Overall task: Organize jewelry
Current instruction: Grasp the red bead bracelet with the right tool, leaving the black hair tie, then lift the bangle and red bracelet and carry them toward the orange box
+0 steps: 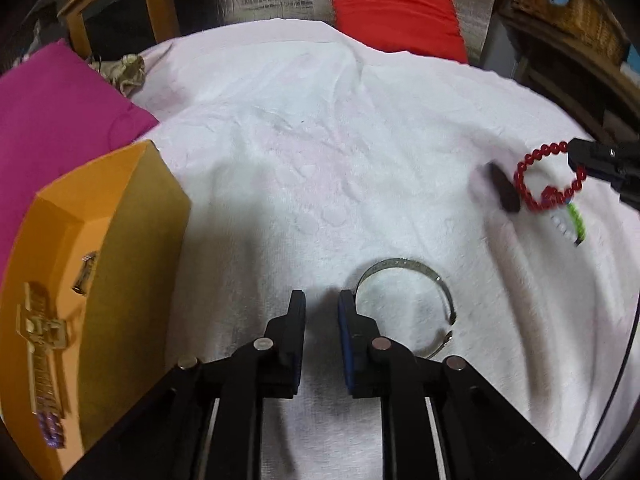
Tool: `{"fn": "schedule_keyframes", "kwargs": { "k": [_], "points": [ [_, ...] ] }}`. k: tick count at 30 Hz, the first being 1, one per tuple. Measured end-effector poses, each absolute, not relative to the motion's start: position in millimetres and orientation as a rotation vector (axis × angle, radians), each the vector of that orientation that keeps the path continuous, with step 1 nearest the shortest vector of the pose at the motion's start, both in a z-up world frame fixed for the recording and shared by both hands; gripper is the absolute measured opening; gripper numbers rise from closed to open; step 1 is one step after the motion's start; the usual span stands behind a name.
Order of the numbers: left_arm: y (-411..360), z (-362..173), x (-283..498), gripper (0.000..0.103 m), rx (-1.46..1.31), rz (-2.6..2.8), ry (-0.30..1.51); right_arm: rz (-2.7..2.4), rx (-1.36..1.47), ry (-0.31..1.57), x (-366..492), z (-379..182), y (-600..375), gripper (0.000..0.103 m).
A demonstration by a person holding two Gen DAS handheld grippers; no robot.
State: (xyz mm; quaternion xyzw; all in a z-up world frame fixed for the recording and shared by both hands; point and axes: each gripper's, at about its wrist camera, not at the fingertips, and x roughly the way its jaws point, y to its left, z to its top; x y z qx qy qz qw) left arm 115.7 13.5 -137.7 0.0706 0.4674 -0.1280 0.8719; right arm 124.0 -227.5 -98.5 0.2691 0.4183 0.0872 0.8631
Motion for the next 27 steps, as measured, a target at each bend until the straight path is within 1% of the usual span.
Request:
{"fn": "schedule_keyframes", "kwargs": {
  "k": [3,4,12,18,20,22,26,27],
  "points": [
    [9.6,-136.9,115.5,0.007,0.15,-0.268,0.969,0.208,0.609,0.853,120.1,-92.0,-233.4,0.011],
    [9.8,-135.3,114.5,0.006,0.144,-0.269,0.963,0.216,0.618,0.848,119.0,-91.4,-233.5,0.011],
    [16.9,-118.7,105.7,0.005,0.098,-0.292,0.911,0.252,0.652,0.804,107.8,-77.5,-233.1,0.011],
    [22.2,-125.5,104.3,0.005,0.096,-0.312,0.96,0.268,0.653,0.827,104.5,-79.2,-230.4,0.011],
    [18.7,-130.1,104.5,0.009,0.125,-0.303,0.979,0.276,0.661,0.851,104.3,-83.7,-231.8,0.011],
    [16.8,-133.4,106.2,0.023,0.136,-0.299,0.992,0.279,0.666,0.873,103.5,-88.4,-233.0,0.011],
    [12.4,-131.7,109.5,0.033,0.118,-0.327,0.985,0.295,0.684,0.909,94.3,-96.8,-234.2,0.011],
    [11.0,-131.5,109.6,0.042,0.121,-0.33,0.984,0.299,0.687,0.915,91.2,-98.3,-234.6,0.011]
  ]
}}
